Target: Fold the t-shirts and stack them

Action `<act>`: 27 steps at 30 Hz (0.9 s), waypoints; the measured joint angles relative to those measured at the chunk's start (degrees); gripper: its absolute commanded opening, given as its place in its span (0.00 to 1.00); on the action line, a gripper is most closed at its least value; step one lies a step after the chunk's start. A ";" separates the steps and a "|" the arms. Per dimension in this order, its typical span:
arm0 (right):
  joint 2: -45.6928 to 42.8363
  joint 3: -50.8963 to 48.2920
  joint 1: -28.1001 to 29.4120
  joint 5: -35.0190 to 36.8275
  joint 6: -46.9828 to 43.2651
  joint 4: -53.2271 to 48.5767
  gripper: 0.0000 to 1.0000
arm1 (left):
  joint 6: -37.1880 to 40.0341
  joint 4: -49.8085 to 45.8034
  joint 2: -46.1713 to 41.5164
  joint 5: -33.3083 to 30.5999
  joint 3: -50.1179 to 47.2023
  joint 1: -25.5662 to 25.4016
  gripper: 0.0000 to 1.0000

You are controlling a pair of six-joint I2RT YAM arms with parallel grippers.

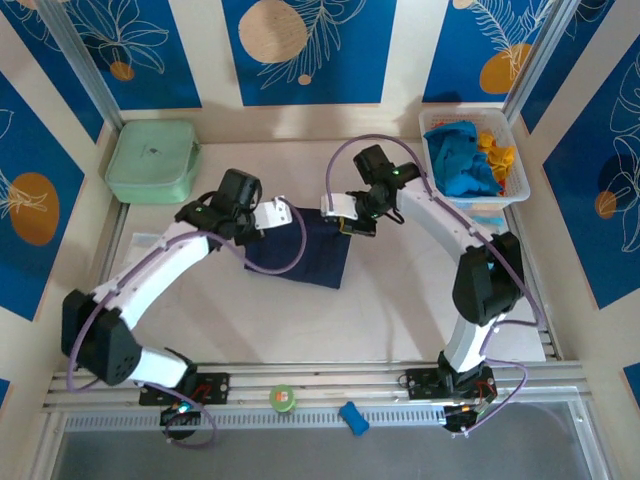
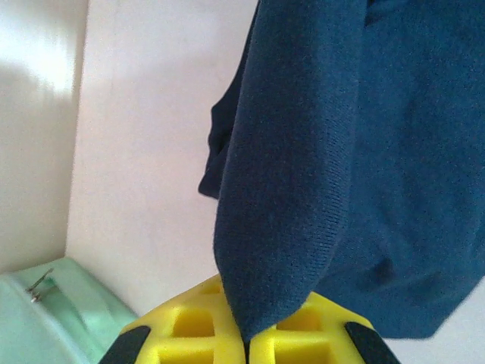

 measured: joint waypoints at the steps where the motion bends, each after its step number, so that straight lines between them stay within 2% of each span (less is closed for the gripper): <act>1: 1.44 0.85 -0.42 0.04 0.42 0.20 0.00 | 0.04 0.02 1.81 0.74 1.11 0.59 0.00; 8: 8.74 6.08 -2.62 -0.96 2.21 0.09 0.00 | 0.55 -2.21 11.23 5.68 9.94 4.35 0.00; 14: 13.29 10.36 -3.52 -1.97 3.37 -0.07 0.00 | 2.14 -8.72 19.69 9.70 19.02 6.97 0.00; 21: 12.63 9.55 -3.67 -4.48 3.45 -0.42 0.00 | 2.38 -17.97 17.66 16.33 19.65 7.13 0.00; 27: 9.38 7.28 -3.67 -7.10 2.86 -1.31 0.00 | 0.90 -28.96 14.34 21.05 24.35 6.99 0.00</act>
